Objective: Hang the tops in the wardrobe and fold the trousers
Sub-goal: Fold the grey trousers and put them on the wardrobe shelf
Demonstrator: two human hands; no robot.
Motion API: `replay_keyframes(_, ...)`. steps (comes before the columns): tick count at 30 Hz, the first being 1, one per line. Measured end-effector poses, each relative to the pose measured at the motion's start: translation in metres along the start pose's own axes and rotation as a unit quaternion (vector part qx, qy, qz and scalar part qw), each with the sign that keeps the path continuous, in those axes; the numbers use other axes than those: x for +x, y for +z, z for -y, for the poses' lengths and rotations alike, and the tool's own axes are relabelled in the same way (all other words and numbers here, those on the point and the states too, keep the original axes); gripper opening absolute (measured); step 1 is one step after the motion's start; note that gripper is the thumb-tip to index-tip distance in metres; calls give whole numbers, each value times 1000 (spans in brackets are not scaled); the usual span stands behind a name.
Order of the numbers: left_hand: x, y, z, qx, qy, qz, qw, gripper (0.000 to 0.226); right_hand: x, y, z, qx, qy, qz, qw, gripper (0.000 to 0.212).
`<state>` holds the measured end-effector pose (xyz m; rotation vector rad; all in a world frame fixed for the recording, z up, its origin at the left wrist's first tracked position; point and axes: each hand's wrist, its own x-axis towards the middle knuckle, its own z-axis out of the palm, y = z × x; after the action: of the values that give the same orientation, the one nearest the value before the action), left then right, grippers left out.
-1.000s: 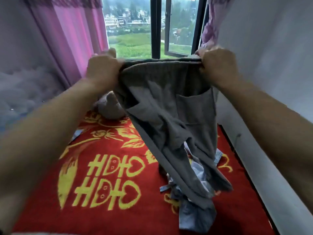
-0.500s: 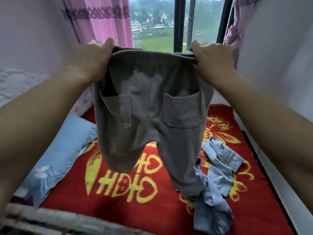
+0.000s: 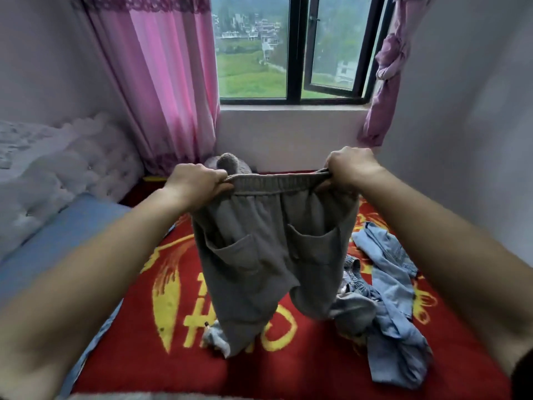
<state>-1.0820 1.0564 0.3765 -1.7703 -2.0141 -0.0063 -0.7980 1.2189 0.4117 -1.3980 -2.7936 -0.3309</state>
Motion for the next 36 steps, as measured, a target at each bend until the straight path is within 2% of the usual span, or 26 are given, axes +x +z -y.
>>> replay_keyframes(2,-6,29,5,-19,4,68,998,47,-1,16,16,14,6,92,996,49)
replay_keyframes(4,-10,53,11,-78,-6,155,985,41,-2,36,27,43,10,181,982,45)
replay_keyframes(8,-10,97,13,-147,-7,273,951,36,8,81,40,171,41,335,926,41)
replay_keyframes(10,-5,118,9,-174,-4,355,918,28,13,102,44,203,56,398,893,38)
replay_keyframes(14,9,162,2,-214,-6,502,838,26,34,152,43,225,58,472,851,30)
replay_keyframes(16,16,179,-1,-216,-22,535,816,27,52,176,42,231,48,480,845,26)
replay_keyframes(17,22,188,-1,-209,-20,538,816,26,63,187,41,234,43,479,845,22)
replay_keyframes(19,42,204,1,-191,-16,508,840,25,91,199,37,242,39,461,853,9)
replay_keyframes(21,73,213,6,-192,-45,453,869,25,127,200,28,228,32,402,886,12)
replay_keyframes(23,114,212,18,-204,-79,363,906,29,168,185,17,194,22,282,939,11)
replay_keyframes(25,161,199,37,-238,-131,239,932,31,210,160,3,223,29,124,967,17)
replay_keyframes(28,224,150,67,-269,-191,48,943,35,254,99,-16,279,53,-84,955,35)
replay_keyframes(32,279,62,88,-273,-195,-148,930,40,278,8,-39,286,58,-287,912,45)
replay_keyframes(34,290,22,93,-252,-177,-210,928,40,278,-29,-49,277,69,-352,892,51)
replay_keyframes(36,290,-4,98,-241,-157,-236,928,40,272,-54,-55,268,75,-374,885,54)
